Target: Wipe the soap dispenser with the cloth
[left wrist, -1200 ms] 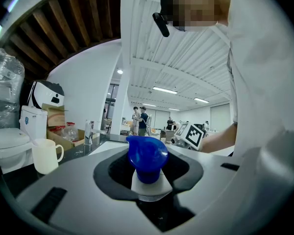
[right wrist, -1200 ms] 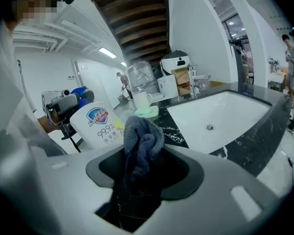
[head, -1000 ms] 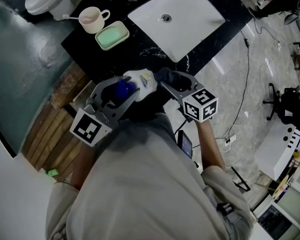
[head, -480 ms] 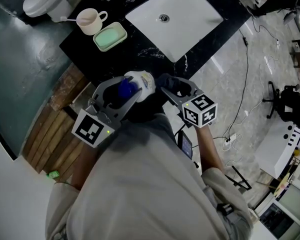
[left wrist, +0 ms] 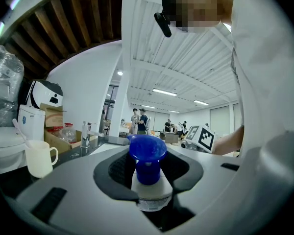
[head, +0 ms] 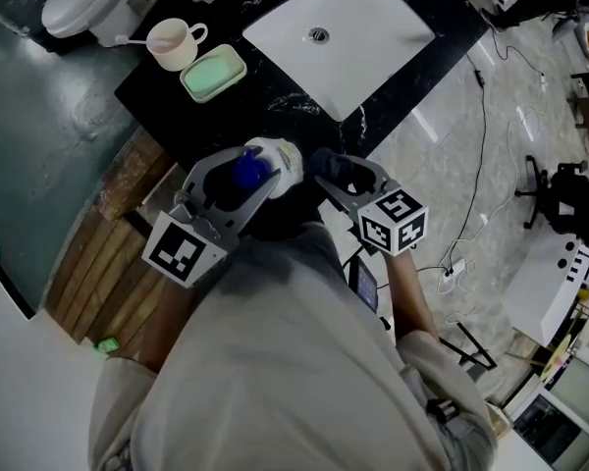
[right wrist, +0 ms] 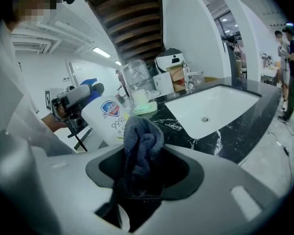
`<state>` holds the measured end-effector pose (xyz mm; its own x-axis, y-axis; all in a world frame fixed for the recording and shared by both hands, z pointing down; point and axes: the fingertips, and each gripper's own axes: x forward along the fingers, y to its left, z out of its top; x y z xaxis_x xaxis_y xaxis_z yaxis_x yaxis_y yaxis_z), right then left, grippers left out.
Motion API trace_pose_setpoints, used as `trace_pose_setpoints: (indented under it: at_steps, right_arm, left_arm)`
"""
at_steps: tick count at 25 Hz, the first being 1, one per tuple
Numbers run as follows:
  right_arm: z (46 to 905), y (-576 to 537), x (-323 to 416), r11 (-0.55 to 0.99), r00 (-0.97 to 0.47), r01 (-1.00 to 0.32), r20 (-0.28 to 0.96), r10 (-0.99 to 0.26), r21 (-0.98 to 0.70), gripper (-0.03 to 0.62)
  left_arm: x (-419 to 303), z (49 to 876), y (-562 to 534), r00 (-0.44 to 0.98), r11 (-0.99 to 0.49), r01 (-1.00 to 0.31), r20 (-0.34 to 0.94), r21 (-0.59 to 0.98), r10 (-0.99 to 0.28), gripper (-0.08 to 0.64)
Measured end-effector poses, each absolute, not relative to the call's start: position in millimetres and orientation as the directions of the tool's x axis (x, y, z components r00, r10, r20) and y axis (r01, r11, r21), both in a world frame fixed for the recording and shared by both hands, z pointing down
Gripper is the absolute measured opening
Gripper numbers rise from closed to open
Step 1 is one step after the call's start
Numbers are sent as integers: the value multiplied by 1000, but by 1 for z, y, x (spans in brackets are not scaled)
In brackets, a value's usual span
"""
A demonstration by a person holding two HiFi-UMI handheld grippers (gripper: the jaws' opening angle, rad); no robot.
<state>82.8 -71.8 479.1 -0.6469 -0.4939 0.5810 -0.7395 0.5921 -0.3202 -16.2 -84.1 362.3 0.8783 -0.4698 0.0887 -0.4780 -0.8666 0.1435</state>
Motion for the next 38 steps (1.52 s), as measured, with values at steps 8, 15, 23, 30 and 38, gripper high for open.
trace_pose_setpoints:
  at_steps: [8, 15, 23, 30, 38]
  right_arm:
    - [471, -70, 79, 602, -653, -732, 576, -491, -317, 187]
    - [461, -67, 75, 618, -661, -723, 571, -487, -310, 187]
    - [442, -68, 68, 620, -698, -700, 521, -491, -354, 187]
    - [427, -66, 63, 639, -711, -687, 504, -491, -347, 187]
    - [407, -65, 55, 655, -733, -668, 466, -495, -353, 187]
  left_arm:
    - [-11, 361, -86, 885, -874, -465, 80, 140, -458, 138]
    - [-8, 360, -85, 889, -880, -458, 78, 127, -452, 138]
    - [-8, 360, -86, 888, -877, -460, 76, 136, -454, 138]
    - [-9, 359, -86, 888, -877, -461, 77, 134, -454, 138]
    - [-8, 358, -87, 888, -878, -459, 68, 133, -454, 138]
